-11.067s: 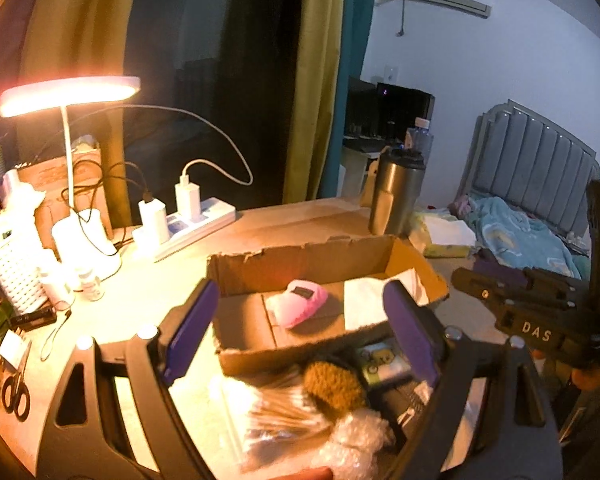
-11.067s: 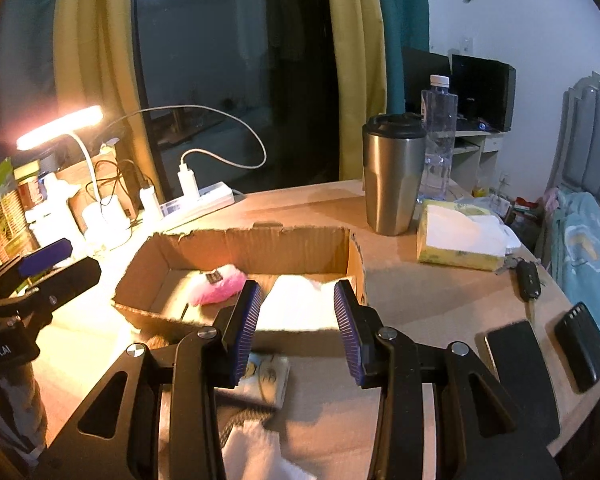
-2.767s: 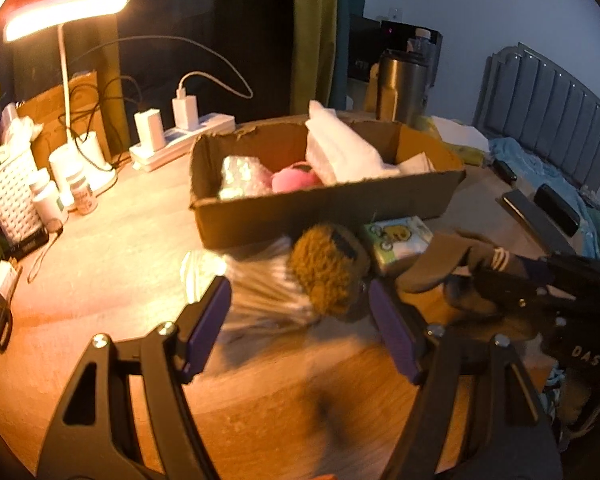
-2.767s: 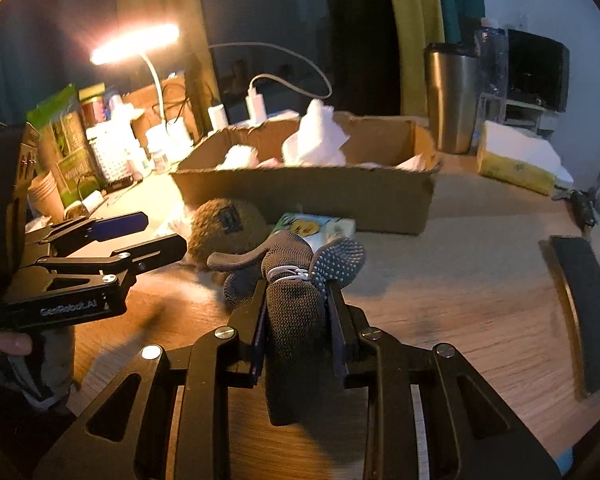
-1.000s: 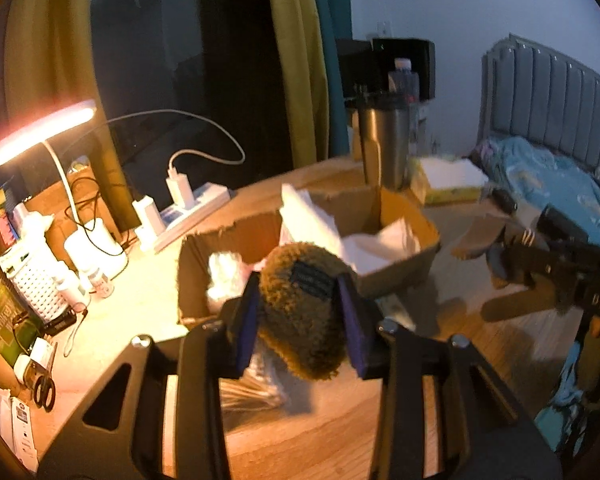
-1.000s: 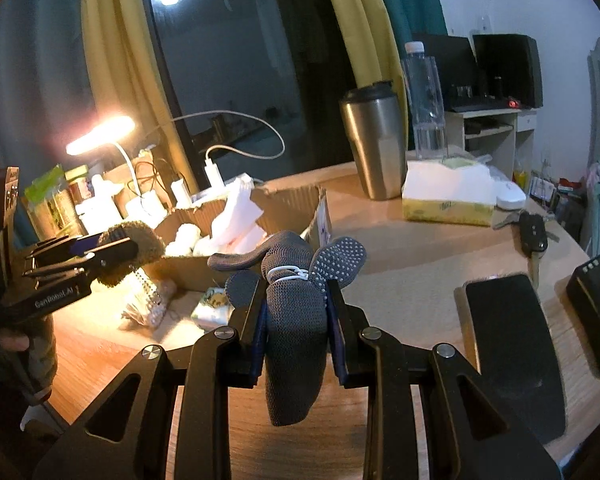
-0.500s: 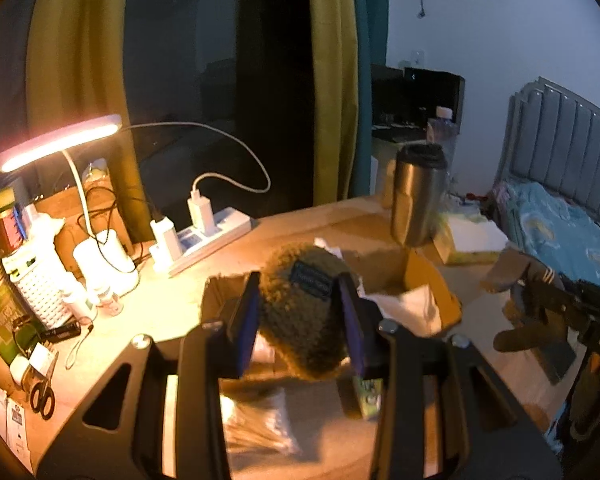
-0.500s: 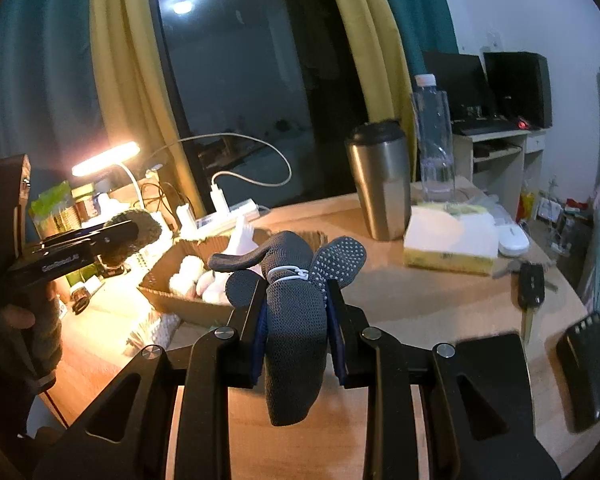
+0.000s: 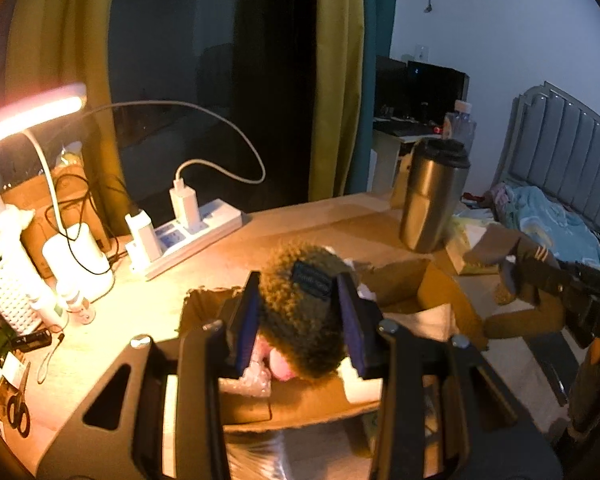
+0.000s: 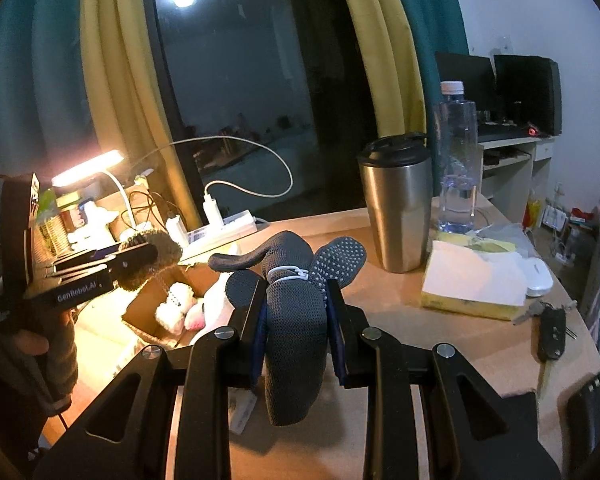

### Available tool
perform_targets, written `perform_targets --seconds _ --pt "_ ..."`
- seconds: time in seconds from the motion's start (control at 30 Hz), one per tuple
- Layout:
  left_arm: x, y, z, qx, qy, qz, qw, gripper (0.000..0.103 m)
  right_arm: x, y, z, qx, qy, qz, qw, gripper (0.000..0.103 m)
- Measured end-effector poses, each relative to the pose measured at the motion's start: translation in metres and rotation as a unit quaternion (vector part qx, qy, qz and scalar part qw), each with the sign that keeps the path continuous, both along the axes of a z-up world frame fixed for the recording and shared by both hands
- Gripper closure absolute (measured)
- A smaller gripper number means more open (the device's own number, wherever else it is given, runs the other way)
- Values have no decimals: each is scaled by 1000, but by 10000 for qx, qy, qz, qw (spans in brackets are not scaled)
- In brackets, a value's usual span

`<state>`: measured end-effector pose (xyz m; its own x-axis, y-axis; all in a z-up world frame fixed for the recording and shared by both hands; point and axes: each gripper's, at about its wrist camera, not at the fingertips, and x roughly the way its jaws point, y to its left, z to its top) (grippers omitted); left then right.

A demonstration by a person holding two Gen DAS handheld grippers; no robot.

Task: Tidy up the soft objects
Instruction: 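Drop the fuzzy ball into the box with the left tool while the right tool drops the glove in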

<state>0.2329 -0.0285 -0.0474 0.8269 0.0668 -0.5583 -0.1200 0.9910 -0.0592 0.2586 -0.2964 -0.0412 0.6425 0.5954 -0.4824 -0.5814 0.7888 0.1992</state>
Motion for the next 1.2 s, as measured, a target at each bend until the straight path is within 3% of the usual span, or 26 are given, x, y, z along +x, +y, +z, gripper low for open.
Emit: perform_targets --seconds 0.43,0.6,0.73,0.8,0.93,1.03,1.07,1.1,1.13,1.2 --pt "36 11 -52 -147 675 -363 9969 65 41 44 -27 -299 372 -59 9988 75" --pt "41 15 -65 -276 853 -516 9946 63 45 72 -49 -661 564 10 9962 75" --pt "40 15 -71 -382 941 -637 9928 60 50 82 -65 -932 781 -107 9925 75" --pt "39 16 -72 -421 941 -640 9926 53 48 84 -67 -1038 708 -155 9919 75" --pt "33 20 -67 -548 950 -617 9921 52 44 91 -68 -1237 651 -289 9898 74" --pt "25 19 -60 -611 896 -672 9918 51 42 94 -69 -1266 685 -324 9891 66" --pt "22 19 -58 -660 868 -713 9915 45 42 95 -69 -1276 684 -322 9889 62" --pt "19 18 -55 -687 837 -751 9913 26 40 97 -69 -1293 693 -281 9888 60" --pt "15 19 -52 -725 765 -762 9915 20 39 98 -68 -1276 700 -253 9890 55" --pt "8 20 -46 -789 661 -742 9919 19 36 96 -63 -1207 689 -274 9899 49"
